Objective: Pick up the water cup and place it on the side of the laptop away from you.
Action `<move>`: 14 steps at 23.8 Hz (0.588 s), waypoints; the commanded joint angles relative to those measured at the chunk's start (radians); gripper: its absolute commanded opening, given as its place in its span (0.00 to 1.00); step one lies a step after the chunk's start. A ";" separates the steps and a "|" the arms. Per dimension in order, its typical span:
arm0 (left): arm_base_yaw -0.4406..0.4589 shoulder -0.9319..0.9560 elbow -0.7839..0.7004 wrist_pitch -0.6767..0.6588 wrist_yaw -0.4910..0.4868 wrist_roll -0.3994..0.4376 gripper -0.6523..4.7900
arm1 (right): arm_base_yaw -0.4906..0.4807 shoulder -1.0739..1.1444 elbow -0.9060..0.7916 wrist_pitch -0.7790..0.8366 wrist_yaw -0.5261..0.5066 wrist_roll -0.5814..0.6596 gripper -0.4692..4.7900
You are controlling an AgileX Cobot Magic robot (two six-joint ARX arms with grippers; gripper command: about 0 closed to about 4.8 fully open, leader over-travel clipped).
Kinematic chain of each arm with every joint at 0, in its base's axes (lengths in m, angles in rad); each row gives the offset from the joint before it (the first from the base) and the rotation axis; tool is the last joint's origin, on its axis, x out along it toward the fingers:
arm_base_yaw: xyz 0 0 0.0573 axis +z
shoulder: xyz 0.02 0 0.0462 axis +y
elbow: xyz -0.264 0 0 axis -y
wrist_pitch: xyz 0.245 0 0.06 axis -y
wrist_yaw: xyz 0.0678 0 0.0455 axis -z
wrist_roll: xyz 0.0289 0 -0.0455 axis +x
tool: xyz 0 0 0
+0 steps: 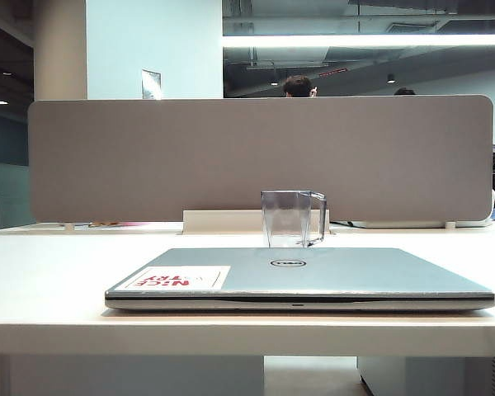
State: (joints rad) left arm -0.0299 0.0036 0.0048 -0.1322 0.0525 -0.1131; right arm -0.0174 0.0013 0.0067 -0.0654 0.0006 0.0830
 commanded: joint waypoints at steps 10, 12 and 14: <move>0.000 0.000 0.003 0.006 0.005 -0.003 0.11 | 0.000 -0.001 -0.006 -0.016 0.025 -0.038 0.07; 0.000 0.000 0.003 0.006 0.005 -0.003 0.11 | 0.000 -0.001 -0.006 -0.016 0.025 -0.038 0.07; 0.000 0.000 0.003 0.006 0.004 -0.003 0.11 | 0.000 -0.001 -0.006 -0.016 0.026 -0.038 0.07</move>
State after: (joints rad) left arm -0.0299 0.0032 0.0048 -0.1322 0.0525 -0.1127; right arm -0.0177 0.0017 0.0067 -0.0952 0.0254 0.0475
